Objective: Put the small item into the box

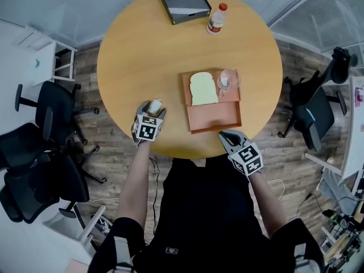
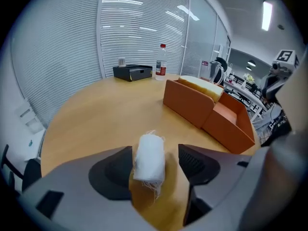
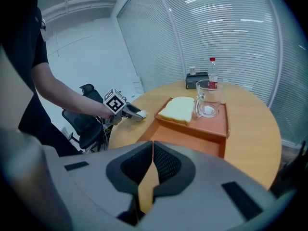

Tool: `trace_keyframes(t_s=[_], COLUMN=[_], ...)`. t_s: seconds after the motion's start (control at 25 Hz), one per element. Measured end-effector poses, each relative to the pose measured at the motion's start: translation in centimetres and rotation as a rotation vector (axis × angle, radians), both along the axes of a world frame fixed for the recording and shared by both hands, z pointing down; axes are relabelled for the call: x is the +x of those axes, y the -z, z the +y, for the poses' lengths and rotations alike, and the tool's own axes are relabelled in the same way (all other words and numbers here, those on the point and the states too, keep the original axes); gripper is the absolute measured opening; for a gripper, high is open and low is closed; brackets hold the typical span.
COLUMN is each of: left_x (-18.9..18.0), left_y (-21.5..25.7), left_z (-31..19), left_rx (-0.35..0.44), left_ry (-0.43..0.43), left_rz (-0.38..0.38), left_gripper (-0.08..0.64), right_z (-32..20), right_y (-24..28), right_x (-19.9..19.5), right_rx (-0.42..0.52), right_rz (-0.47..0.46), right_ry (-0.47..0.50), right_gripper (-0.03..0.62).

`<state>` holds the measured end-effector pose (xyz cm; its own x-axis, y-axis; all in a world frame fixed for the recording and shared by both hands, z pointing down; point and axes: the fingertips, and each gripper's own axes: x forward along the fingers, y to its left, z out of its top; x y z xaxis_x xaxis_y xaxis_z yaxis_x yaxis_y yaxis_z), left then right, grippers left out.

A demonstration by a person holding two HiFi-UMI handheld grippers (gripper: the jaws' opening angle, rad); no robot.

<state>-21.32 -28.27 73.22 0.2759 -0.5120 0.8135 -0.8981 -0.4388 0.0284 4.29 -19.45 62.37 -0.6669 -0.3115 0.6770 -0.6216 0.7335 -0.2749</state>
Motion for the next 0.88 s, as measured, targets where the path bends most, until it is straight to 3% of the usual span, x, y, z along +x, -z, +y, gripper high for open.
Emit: trace_keyframes(t_s=[0.12,0.28,0.64,0.88], left_x=[-0.4,-0.7,0.1,0.5], left_y=[-0.5,-0.7,0.4,2.0], left_z=[0.1,0.5,0.4,0.9], left_rx=[-0.016,-0.031,0.003,0.041], left_ry=[0.015,0.008,0.018,0.071], left_rz=[-0.006,-0.025,-0.012,0.067], left_gripper=[0.283,0.181,0.175,0.175], right_z=[-0.2,-0.1,0.3,-0.5], right_y=[0.0,-0.2,-0.5,-0.3], right_x=[0.3,0.3,0.4,-0.1], right_rx=[0.001,-0.001,0.002,0.019], right_rz=[0.002,0.007,0.013,0.001], right_ry=[-0.012,-0.016,-0.002,-0.002], right_gripper=[0.005,0.006,0.005,0.005])
